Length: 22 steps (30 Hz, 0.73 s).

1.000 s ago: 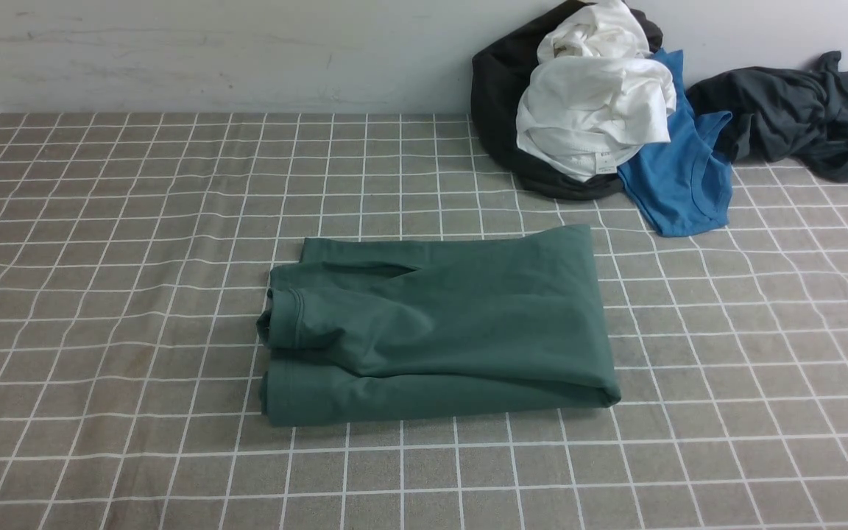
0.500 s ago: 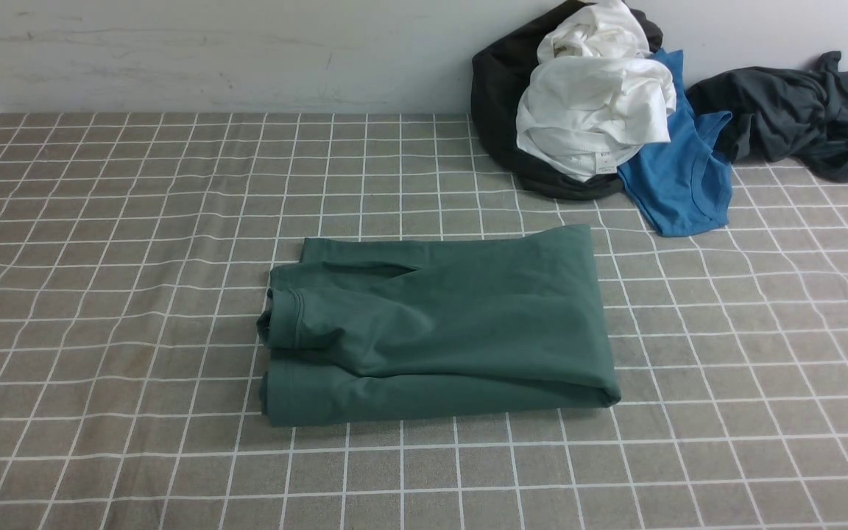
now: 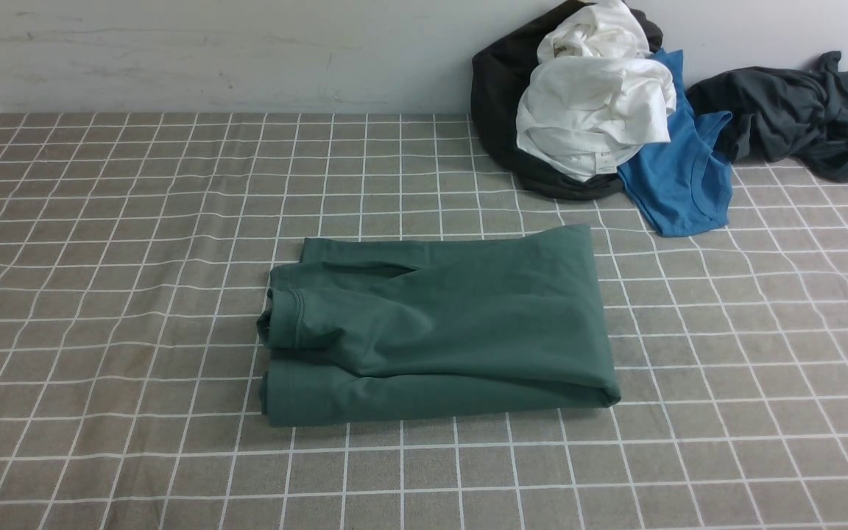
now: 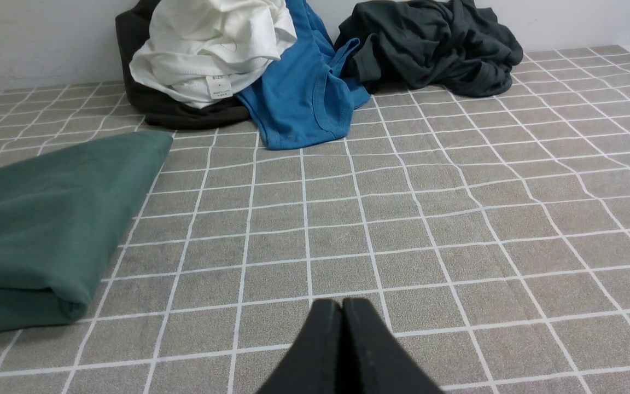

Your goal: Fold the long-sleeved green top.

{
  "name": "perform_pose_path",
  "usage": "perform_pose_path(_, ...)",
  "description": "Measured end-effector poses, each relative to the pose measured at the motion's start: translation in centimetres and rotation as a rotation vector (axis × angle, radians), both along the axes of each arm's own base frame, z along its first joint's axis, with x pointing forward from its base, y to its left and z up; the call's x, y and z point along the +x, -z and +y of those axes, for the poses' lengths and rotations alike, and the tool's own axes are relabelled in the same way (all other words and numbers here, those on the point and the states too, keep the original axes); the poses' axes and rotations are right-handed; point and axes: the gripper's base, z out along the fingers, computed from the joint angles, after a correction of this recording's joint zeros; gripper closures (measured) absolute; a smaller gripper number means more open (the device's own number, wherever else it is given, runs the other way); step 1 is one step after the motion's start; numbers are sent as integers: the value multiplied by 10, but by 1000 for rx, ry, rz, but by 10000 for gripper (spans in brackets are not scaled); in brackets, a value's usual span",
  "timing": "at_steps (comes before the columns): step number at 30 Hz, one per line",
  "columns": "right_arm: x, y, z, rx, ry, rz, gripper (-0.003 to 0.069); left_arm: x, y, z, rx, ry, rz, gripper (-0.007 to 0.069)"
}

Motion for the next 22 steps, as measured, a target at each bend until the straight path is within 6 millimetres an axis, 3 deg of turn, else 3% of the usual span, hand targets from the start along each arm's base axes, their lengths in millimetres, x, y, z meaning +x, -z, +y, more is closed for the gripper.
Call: perform_pose_path(22, 0, 0, 0, 14, 3, -1, 673, 0, 0, 0, 0, 0, 0, 631)
